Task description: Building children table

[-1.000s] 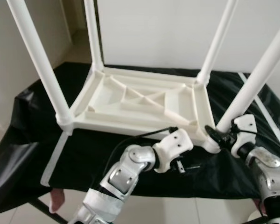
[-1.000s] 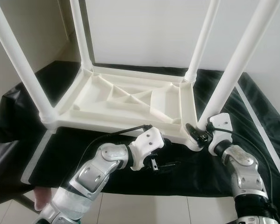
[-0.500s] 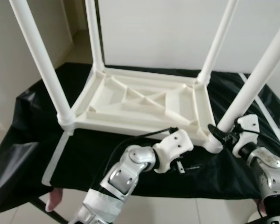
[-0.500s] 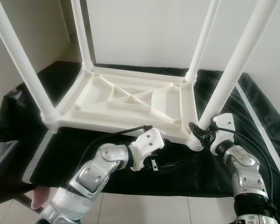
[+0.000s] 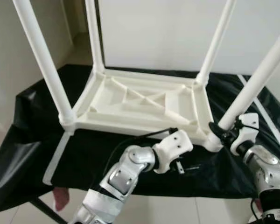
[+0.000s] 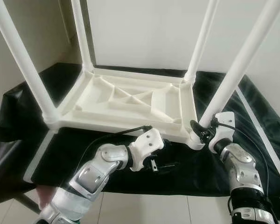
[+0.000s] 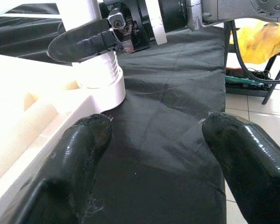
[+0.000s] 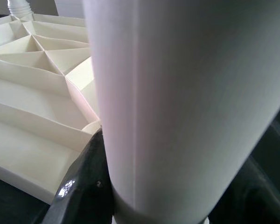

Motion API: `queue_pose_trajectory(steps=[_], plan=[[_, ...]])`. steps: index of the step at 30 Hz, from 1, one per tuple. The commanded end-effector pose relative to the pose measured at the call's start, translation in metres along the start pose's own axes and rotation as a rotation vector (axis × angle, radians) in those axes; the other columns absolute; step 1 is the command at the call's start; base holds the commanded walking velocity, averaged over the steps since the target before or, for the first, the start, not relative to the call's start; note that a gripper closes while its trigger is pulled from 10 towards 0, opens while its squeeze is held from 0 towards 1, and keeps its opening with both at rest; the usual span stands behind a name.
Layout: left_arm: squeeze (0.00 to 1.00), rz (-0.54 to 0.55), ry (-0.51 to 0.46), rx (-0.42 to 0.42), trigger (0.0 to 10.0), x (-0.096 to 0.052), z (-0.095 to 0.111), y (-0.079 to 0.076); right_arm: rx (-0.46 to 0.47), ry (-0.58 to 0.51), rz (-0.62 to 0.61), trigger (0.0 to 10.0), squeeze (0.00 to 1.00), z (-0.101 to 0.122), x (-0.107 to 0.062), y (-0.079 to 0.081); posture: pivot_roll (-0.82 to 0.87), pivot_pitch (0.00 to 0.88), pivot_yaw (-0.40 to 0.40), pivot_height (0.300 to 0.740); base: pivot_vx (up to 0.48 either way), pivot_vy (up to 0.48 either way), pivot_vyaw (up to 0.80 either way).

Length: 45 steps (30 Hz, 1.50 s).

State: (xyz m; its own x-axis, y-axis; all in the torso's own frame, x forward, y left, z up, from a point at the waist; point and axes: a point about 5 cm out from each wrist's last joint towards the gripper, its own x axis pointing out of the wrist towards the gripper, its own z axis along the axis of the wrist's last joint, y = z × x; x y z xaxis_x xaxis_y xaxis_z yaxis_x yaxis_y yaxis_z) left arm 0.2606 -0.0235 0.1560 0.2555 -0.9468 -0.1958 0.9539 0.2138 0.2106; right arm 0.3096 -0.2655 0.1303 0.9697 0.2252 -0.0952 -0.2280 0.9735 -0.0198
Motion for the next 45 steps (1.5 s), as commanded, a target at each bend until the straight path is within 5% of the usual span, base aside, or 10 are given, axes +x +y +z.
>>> queue_pose_trajectory(steps=[1, 12, 24, 32, 39, 43, 44, 45], plan=[[0.00, 0.049, -0.003, 0.011, 10.0, 0.000, 0.002, 0.000, 0.049, 0.082, -0.038, 10.0, 0.00, -0.021, -0.002, 0.003, -0.02, 0.000, -0.018, 0.740, 0.000, 0.000, 0.00], [0.00, 0.054, -0.005, 0.007, 10.0, 0.000, 0.002, 0.000, 0.100, 0.031, -0.266, 10.0, 0.00, -0.019, 0.001, 0.007, -0.02, 0.000, -0.034, 0.740, 0.000, 0.000, 0.00], [0.00, 0.045, -0.017, 0.006, 10.0, 0.002, 0.004, -0.004, 0.146, -0.028, -0.501, 10.0, 0.00, -0.013, 0.012, 0.047, -0.02, 0.000, -0.045, 0.740, 0.000, 0.000, 0.00], [0.00, 0.063, -0.026, 0.001, 10.0, 0.000, 0.005, 0.000, 0.256, -0.033, -0.719, 10.0, 0.00, -0.013, 0.016, 0.068, -0.01, 0.000, -0.056, 0.740, 0.000, 0.000, 0.00], [0.00, 0.063, -0.026, 0.004, 10.0, 0.001, 0.005, 0.001, 0.259, -0.058, -0.690, 10.0, 0.00, -0.007, 0.020, 0.078, -0.01, 0.000, -0.052, 0.740, 0.000, 0.000, 0.00], [0.00, 0.059, -0.026, 0.009, 10.0, 0.001, 0.006, 0.001, 0.254, -0.089, -0.707, 10.0, 0.00, -0.001, 0.018, 0.070, -0.01, 0.000, -0.052, 0.740, 0.000, 0.000, 0.00], [0.00, 0.058, -0.026, 0.009, 10.0, 0.001, 0.005, 0.001, 0.255, -0.095, -0.713, 10.0, 0.64, 0.000, 0.017, 0.067, -0.01, 0.000, -0.052, 0.740, 0.000, 0.000, 0.00], [0.00, 0.058, -0.025, 0.009, 10.0, 0.001, 0.005, 0.001, 0.256, -0.099, -0.720, 10.0, 0.64, 0.000, 0.016, 0.066, -0.01, 0.000, -0.052, 0.740, 0.000, 0.000, 0.00]])
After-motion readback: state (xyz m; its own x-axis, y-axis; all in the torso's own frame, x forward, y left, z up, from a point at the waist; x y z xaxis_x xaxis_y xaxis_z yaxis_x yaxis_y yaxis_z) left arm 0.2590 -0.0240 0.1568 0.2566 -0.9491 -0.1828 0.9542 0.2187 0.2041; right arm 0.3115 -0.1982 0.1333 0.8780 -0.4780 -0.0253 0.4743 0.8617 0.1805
